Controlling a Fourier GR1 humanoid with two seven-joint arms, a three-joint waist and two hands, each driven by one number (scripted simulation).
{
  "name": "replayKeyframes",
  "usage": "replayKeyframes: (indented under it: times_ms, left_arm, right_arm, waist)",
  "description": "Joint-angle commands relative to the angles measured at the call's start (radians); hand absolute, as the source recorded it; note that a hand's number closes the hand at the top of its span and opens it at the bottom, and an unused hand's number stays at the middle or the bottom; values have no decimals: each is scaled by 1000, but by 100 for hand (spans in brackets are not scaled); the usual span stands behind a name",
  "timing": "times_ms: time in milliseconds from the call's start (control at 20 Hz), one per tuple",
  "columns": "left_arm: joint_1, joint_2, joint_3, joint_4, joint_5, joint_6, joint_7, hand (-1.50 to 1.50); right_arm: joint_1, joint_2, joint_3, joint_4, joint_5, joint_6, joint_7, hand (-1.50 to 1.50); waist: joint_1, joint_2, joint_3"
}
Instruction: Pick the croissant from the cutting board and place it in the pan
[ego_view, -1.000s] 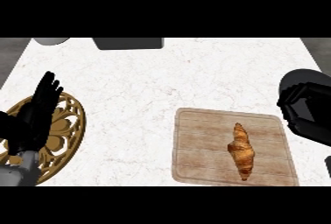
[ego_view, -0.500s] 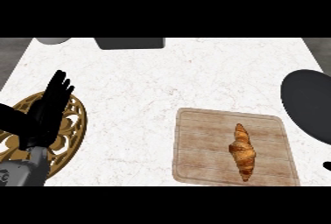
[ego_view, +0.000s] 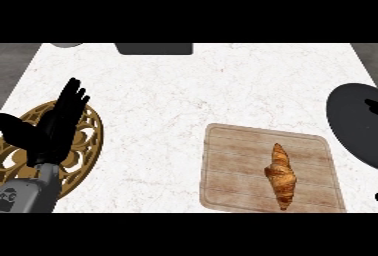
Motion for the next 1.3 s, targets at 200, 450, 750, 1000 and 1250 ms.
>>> replayKeyframes:
  times_ms: [200,450,750,1000,1250]
  left_arm:
    - [-25,-22,-4,-40,-11,11,45,0]
    - [-5,-8,17,-13,-12,-22,17,0]
    - [66,-60,-21,-112,-66,20,66,0]
    - [2,2,77,-31,-14,-59,78,0]
    - [17,-31,94,4,-44,-86,13,0]
  right_arm:
    - [-141,-62,203,-109,171,125,302,-150]
    - [-163,-111,300,-84,208,291,375,-150]
    - [-175,-11,378,-172,303,346,456,-150]
    - [-122,-87,350,-323,388,397,493,-150]
    - [-105,52,438,-416,504,422,644,-150]
  waist:
    - [15,0,0]
    - [14,1,0]
    - [5,-3,1]
    - [-8,-4,1]
    - [-6,-2,1]
